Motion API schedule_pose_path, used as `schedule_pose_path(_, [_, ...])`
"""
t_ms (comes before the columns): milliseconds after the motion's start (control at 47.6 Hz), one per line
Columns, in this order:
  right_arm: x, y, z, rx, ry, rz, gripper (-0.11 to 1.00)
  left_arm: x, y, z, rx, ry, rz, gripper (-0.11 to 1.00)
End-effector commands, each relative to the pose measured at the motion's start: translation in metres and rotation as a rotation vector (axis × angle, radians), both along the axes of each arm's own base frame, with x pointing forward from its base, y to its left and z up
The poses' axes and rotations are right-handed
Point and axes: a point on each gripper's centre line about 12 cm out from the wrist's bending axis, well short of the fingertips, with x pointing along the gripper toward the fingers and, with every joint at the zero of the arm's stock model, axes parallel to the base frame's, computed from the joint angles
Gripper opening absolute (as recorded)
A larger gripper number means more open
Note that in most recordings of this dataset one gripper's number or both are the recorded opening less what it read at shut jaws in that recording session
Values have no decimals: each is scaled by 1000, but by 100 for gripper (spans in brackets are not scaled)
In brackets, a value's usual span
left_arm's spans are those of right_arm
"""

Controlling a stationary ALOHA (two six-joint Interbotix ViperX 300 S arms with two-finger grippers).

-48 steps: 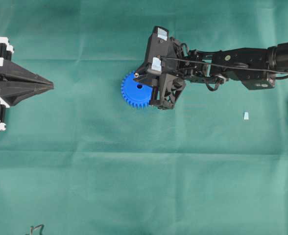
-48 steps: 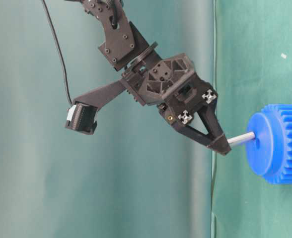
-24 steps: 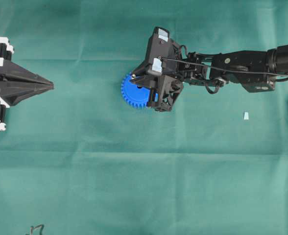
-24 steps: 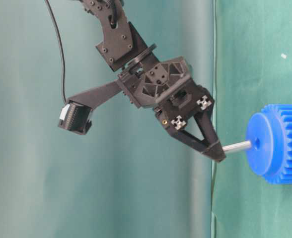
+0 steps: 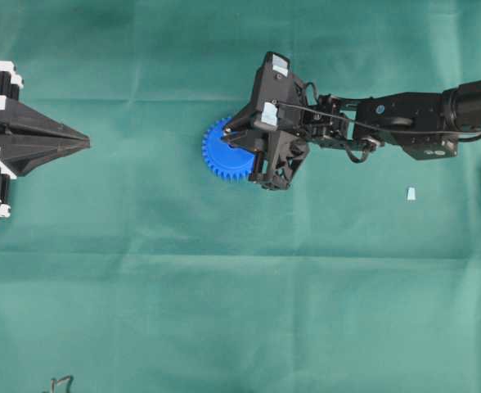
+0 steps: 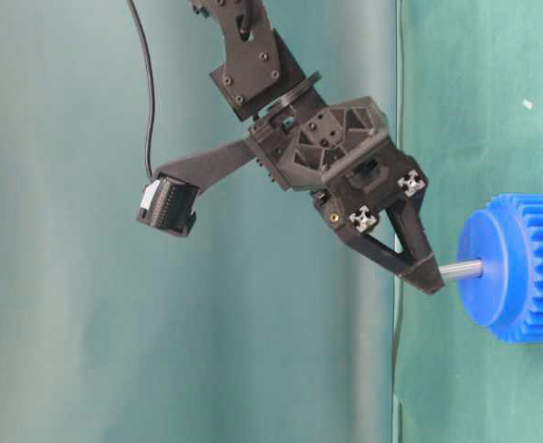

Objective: Insert the shaft into the center hole of the gear.
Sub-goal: 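Align the held shaft vertically above the gear hole and lower it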

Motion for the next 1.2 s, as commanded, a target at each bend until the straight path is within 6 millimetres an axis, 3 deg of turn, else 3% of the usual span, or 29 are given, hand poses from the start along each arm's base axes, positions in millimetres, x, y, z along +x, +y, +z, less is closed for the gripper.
schedule_pose_path(0, [3,0,12,-5,-41,-2,18,3,1,8,3,-20,7,0])
schedule_pose_path(777, [2,10,-10,11,45,22,18,2,2,9,3,-21,9,0])
schedule_pose_path(1175, [2,10,-9,10,40,24,18,3,2,8,3,-20,9,0])
